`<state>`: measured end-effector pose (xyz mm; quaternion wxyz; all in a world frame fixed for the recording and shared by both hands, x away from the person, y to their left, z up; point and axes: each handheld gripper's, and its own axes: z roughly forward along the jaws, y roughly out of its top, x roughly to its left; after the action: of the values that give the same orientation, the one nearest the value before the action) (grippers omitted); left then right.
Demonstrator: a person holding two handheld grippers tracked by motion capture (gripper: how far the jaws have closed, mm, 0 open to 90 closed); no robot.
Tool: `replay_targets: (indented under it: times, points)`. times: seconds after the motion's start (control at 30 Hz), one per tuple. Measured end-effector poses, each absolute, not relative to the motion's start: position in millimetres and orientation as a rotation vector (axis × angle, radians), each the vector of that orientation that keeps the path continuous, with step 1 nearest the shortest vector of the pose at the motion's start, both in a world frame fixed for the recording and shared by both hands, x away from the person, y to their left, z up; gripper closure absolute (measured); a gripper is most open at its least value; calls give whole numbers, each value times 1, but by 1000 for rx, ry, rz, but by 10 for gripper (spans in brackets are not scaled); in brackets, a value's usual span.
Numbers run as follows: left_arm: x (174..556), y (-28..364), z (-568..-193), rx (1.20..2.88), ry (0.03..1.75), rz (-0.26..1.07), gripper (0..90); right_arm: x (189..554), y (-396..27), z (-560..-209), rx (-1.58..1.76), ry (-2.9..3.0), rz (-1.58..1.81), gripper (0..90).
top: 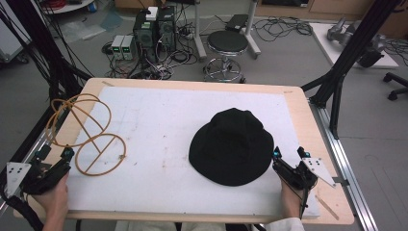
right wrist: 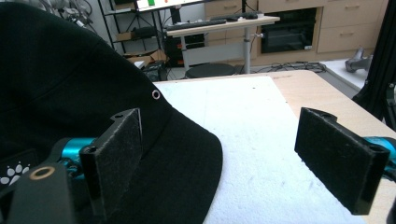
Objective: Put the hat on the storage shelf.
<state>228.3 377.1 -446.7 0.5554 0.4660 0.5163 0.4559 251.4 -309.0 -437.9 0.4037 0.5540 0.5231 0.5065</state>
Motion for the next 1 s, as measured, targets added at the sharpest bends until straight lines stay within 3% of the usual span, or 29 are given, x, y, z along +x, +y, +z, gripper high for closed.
replay_targets:
  times: [1.0]
  points:
    - [230,372,-446,1111,1208,1064,261,255,-304,-431,1384,1343,1311,124]
